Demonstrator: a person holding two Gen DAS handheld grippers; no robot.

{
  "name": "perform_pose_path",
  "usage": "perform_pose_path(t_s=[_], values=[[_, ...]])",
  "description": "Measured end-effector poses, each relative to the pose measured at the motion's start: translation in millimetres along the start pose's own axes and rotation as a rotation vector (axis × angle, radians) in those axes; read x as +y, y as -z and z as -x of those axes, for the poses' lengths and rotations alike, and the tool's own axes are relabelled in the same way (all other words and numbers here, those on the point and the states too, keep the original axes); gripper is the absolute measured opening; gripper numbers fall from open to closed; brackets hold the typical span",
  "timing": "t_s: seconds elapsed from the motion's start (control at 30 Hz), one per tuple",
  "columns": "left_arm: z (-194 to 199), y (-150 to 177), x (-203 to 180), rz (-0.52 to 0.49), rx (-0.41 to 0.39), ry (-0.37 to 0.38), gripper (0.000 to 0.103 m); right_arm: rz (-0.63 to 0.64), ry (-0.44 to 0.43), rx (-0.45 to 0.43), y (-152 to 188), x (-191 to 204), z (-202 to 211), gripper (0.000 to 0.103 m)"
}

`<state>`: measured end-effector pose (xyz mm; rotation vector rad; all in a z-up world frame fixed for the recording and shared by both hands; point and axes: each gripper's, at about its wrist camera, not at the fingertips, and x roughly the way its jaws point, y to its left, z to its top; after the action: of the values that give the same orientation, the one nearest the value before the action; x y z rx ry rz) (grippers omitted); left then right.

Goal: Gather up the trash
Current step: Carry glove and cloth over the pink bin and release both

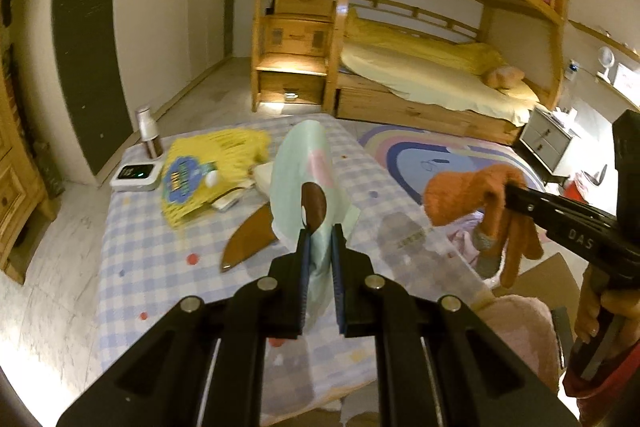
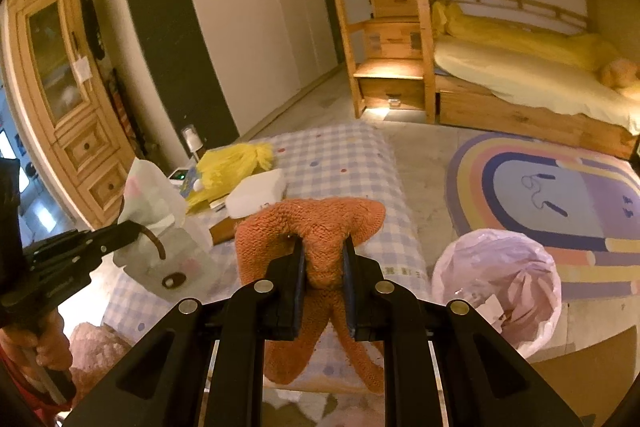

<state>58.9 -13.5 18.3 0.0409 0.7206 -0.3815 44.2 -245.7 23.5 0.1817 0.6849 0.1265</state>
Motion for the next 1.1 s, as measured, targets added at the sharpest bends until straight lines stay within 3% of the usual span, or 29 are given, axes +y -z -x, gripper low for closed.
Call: perform_pose_path(t_s=[0.33, 0.57, 0.87, 1.1], values=[[-16, -6, -37, -0.045, 0.013, 0.059, 0.009, -0.047, 0.042, -0.01, 0, -29, 10, 0.016], [-39, -20, -81, -0.124, 0.022, 0.142, 0.009, -0.089, 0.134, -0.039, 3, -65, 26, 0.016], [-115, -26, -166, -0.222, 0.104, 0.332, 0.009, -0.187, 0.305, 0.003, 29, -142, 31, 0.017], [-175, -27, -227, -0.319, 0.169, 0.378, 0.013, -0.26, 0.343, 0.08, 40, -198, 4, 0.018]])
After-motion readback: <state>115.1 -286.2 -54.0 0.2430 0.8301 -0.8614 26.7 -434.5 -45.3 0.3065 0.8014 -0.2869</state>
